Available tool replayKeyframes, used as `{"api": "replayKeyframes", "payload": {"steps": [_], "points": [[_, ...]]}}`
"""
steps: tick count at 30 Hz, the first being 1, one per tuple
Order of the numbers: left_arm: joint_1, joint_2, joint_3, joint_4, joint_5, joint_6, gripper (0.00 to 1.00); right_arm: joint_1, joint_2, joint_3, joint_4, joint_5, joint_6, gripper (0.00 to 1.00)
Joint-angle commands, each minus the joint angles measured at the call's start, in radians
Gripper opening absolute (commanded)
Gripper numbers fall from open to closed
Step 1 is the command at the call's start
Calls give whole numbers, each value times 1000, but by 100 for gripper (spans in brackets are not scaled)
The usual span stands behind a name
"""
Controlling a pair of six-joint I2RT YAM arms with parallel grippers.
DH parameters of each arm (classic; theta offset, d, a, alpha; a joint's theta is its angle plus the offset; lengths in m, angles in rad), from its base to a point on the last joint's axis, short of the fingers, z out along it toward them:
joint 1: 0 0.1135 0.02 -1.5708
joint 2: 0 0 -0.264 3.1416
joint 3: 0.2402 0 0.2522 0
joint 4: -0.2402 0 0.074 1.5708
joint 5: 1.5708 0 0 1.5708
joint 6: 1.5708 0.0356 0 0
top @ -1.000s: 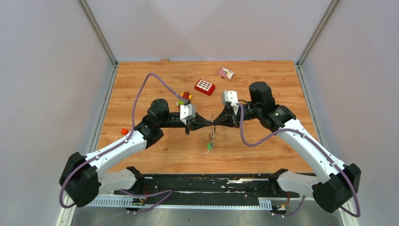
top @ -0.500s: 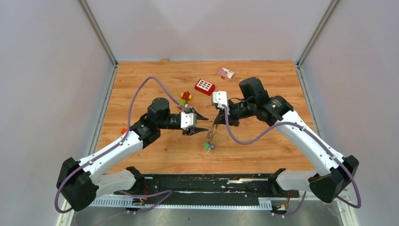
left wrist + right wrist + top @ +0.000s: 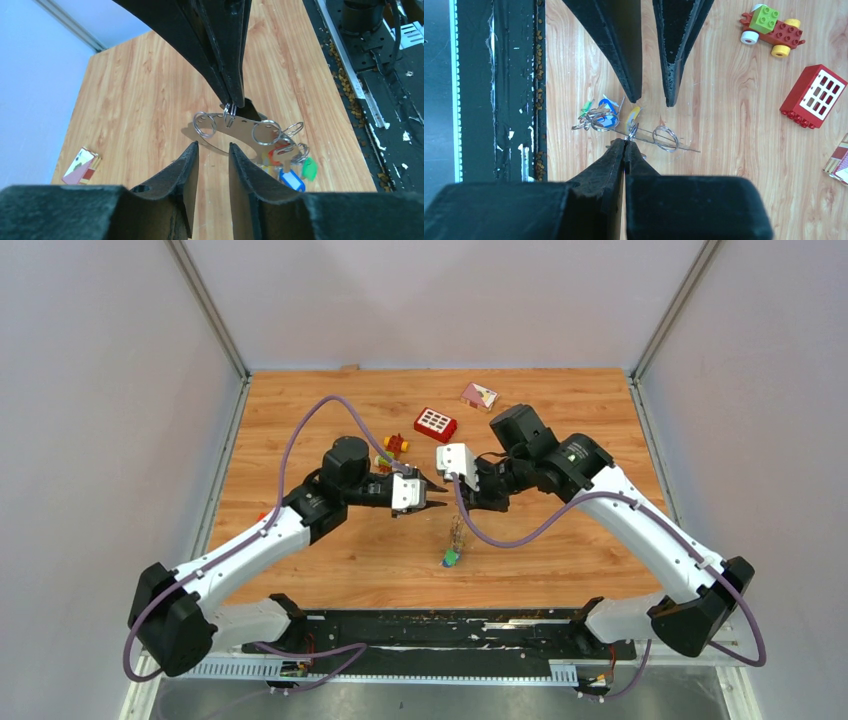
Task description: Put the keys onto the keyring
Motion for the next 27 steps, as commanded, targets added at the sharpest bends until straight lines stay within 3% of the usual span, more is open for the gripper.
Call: {"api": "replayKeyframes", "payload": {"steps": [1,5,18,27], "points": [[5,28,51,14,47,13,33,5,10,64,-27,-13,-16,0],[4,50,38,24,134,62,31,5,22,80,-36,-30,-15,0],[3,78,-12,256,163,-119,37,4,13,38,10,-72,1,0],[3,78,-21,259,168,-123,22,3,3,27,23,-71,5,0]]}}
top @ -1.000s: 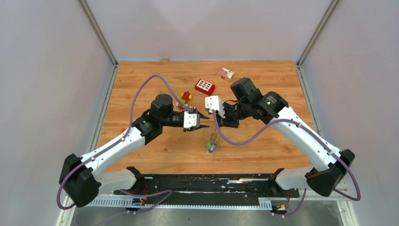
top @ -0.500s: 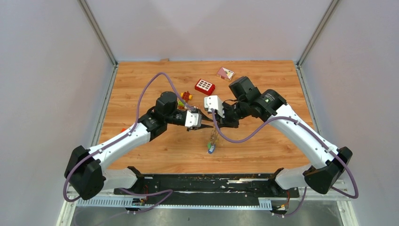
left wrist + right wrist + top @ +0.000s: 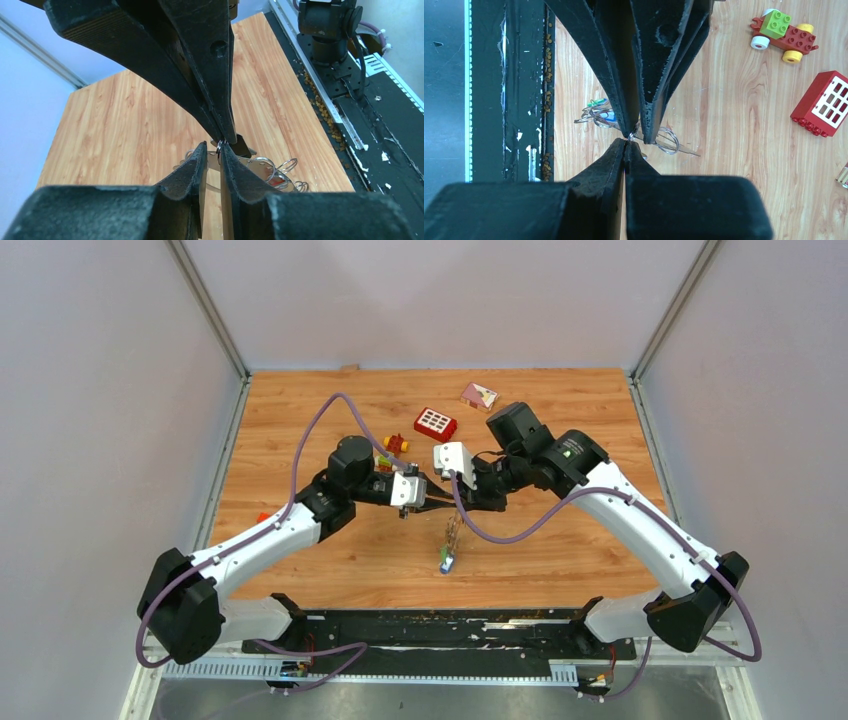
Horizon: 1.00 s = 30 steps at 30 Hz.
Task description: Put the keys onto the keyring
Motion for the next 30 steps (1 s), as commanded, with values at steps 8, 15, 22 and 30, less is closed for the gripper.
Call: {"api": "replayKeyframes", "payload": {"steps": [8,15,22,30], "points": [[3,4,-7,45,44,-17,14,3,-30,-10,62,-32,8,0],[0,0,-14,41,52,-27,0,2,-39,-27,93,-22,21,0],[2,-30,-68,170,-32,-157,0,-16,-63,-50,129,-17,41,0],[5,-53,-114,314,-79,-300,0,-43,-98,-97,172,-13,68,17]]}}
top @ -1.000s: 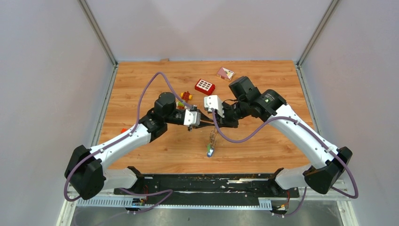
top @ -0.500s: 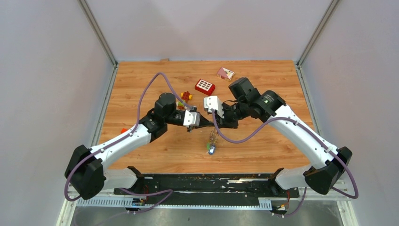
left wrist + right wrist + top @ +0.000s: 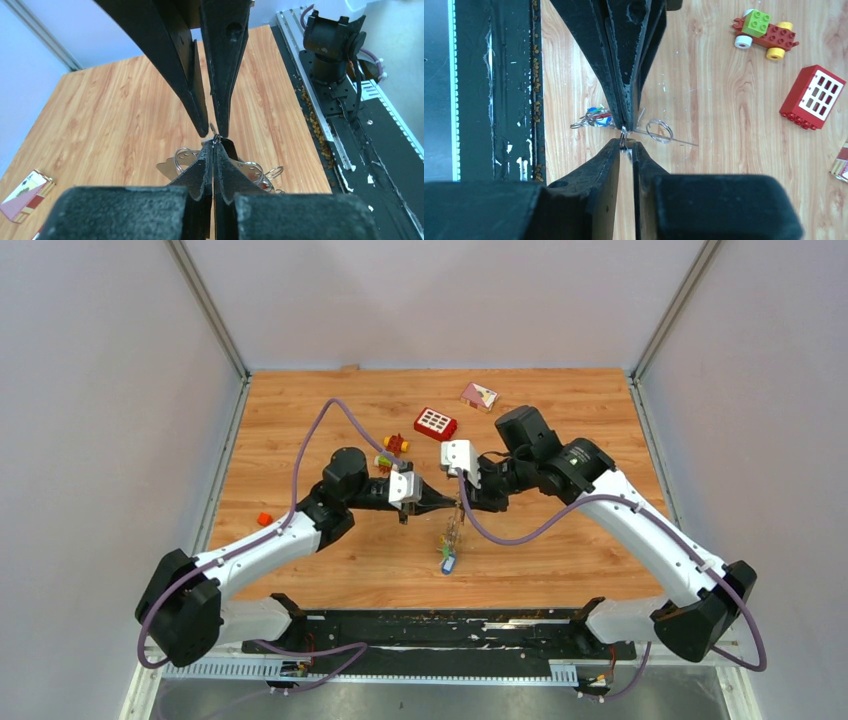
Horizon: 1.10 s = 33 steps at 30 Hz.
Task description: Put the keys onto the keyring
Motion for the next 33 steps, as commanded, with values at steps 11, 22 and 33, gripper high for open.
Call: {"api": "replayKeyframes", "payload": {"steps": [11,22,33], "points": [[28,-65,-81,331,-53,-267,0,-69,-116,-91,150,-77,56,40],[33,-33,-157,596,-96,-483,0,-78,-207,-178,343,-194,93,42],[34,-3,-176,663,-126,-548,0,-78,-190,-189,380,-240,96,33]]}}
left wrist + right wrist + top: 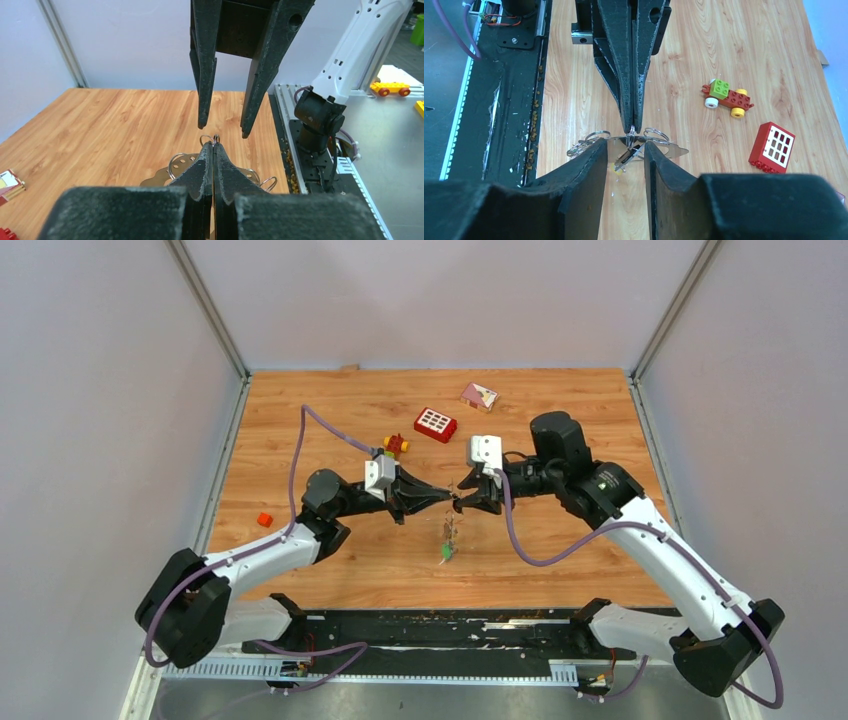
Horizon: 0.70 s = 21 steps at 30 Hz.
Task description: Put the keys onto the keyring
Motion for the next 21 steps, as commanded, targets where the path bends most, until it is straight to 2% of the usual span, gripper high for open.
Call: {"api": "replayKeyframes", "payload": {"steps": [1,14,21], "points": [[3,5,-5,111,-29,-41,0,-4,4,-7,60,-43,13,33],[3,1,-11,119,-23,-42,0,-3,31,-38,82,-44,14,29],[2,-4,-12,120,-27,-42,0,-4,35,-40,87,-50,21,19]]}}
